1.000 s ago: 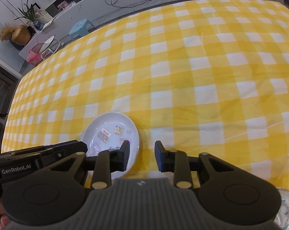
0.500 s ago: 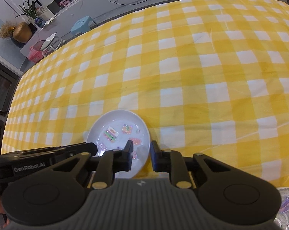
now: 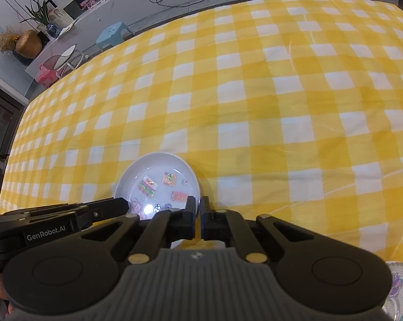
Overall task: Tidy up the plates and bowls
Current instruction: 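Close the left gripper on the white sticker plate's rim, then lift the white plate with the left gripper and carry it over the glass plate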
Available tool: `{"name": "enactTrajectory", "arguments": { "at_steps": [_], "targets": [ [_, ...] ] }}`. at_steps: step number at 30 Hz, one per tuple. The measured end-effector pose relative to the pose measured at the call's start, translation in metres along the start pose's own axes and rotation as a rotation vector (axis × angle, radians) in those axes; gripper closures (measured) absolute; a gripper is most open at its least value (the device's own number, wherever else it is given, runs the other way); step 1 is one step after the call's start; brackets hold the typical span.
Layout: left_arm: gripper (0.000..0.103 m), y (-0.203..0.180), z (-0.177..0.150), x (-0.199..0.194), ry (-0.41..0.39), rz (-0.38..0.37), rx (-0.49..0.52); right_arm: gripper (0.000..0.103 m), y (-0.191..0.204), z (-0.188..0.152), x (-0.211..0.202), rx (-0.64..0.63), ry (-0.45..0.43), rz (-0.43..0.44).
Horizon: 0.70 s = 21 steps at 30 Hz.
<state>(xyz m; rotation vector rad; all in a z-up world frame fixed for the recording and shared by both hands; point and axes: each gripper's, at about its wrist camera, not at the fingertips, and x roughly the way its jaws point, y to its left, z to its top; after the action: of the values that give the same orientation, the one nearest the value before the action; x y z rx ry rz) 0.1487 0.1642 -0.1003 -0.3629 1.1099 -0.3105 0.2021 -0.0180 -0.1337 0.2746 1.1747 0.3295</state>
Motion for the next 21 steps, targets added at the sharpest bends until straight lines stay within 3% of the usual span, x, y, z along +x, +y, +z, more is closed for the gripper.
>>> {"name": "enactTrajectory", "arguments": {
  "at_steps": [10, 21],
  "targets": [
    [0.098, -0.015, -0.001, -0.016, -0.016, -0.002, 0.005, 0.103, 0.0, 0.002, -0.025, -0.008, -0.031, 0.002],
    [0.097, -0.057, 0.004, -0.032, -0.02, 0.001, 0.048, 0.103, -0.014, -0.001, -0.072, 0.007, -0.091, 0.006]
  ]
}}
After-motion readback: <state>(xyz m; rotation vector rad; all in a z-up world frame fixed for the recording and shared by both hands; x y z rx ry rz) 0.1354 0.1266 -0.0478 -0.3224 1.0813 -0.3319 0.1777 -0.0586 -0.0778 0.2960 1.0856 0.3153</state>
